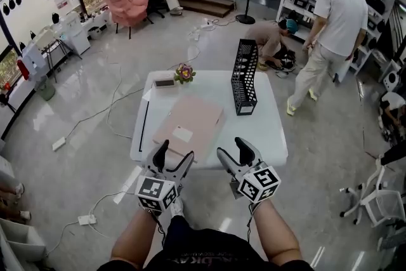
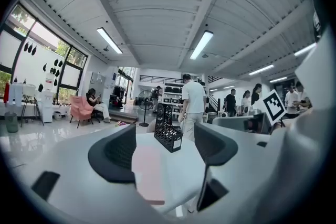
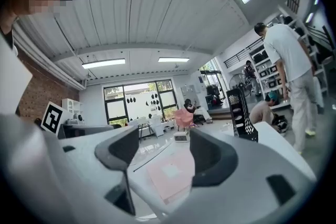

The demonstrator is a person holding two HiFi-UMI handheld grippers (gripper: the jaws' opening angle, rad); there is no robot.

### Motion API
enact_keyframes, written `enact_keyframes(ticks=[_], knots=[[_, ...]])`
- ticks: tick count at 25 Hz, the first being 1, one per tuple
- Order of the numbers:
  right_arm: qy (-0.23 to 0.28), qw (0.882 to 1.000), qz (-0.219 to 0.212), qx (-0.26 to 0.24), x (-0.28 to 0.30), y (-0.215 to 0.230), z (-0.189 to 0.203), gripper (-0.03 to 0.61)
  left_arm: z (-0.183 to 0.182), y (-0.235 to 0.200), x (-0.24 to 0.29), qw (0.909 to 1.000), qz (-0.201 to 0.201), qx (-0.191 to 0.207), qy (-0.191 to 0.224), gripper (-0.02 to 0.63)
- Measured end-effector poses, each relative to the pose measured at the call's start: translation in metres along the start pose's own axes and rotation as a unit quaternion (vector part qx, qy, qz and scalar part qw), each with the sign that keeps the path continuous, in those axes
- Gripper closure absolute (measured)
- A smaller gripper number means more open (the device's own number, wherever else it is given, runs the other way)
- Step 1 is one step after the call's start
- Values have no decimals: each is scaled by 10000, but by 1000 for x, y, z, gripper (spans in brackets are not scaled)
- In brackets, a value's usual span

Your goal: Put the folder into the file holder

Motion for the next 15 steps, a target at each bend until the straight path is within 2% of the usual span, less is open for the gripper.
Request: enact_keyframes(ticks=[6,15], knots=[[-157,9984,538,-54,56,9,-1,291,-2,-63,45,9990,375,-245,-89,281],[-263,9919,1246,-14,131,21,11,291,6,-154,104,9953,828,-360,-355,279]])
Point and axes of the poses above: the fingertips, and each gripper's own axes: x forward along the fingers, y to its right, z out of its underside, the point moved 9 cm from there along -x, backward along the fingers, and after that the axes turned 10 degrees about y, right-handed, at the moved point
